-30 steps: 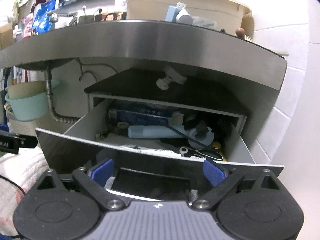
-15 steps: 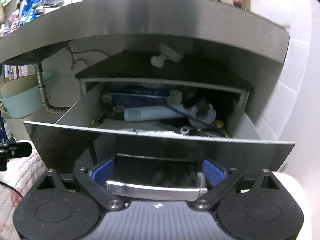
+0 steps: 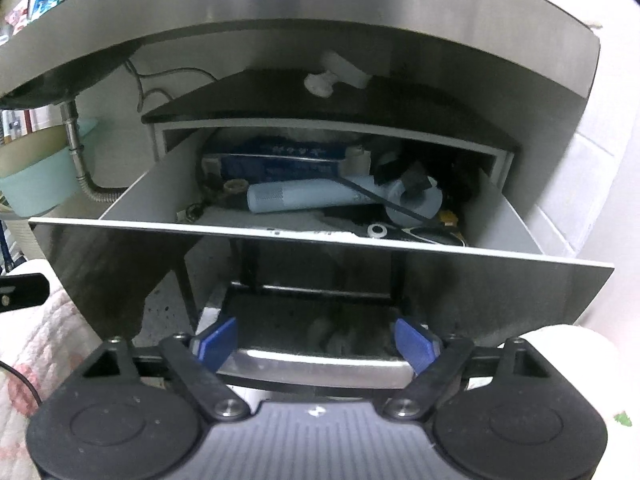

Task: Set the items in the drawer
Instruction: 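Push the black drawer shut by its handle with the right gripper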

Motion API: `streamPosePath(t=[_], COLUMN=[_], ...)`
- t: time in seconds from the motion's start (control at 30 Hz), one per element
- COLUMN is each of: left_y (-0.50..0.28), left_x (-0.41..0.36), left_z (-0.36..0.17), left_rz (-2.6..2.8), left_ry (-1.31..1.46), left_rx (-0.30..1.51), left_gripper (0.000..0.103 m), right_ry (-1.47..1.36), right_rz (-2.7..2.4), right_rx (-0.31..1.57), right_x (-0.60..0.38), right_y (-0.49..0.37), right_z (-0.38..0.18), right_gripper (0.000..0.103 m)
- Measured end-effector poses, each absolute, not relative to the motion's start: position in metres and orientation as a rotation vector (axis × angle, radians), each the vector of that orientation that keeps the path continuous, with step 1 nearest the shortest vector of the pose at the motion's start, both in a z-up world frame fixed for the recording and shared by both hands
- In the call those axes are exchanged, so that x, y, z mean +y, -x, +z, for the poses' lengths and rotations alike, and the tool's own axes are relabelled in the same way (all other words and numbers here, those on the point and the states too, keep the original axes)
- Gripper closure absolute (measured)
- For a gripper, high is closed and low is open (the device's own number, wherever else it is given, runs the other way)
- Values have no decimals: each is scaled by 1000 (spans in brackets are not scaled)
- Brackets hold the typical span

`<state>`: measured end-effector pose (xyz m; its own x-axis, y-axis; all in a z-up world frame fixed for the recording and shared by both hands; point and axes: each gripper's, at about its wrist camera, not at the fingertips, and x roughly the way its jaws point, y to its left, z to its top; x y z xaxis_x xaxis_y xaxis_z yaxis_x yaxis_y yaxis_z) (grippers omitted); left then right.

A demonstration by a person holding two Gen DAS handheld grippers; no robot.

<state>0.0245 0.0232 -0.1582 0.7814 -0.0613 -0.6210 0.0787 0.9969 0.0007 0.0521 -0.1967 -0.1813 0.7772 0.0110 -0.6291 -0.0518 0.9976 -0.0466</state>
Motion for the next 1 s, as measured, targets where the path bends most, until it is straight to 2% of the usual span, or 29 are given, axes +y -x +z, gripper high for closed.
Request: streamPosePath(t=[0.77, 0.9, 1.0], left_y=[-27, -27, -27], left_x=[23, 22, 22], left_z=[-159, -159, -160], left_rz=[-73, -75, -75], left_ry=[-18, -22, -23], left_rx=[680, 681, 680], left_gripper=[1, 1, 1], right_ry=[4, 6, 3], right_rz=[-3, -1, -3], right_rx=[729, 735, 736], right_x=[-200, -199, -199], right_y=[-71, -73, -73], right_z=[-192, -193, -193], right_gripper=[15, 8, 8])
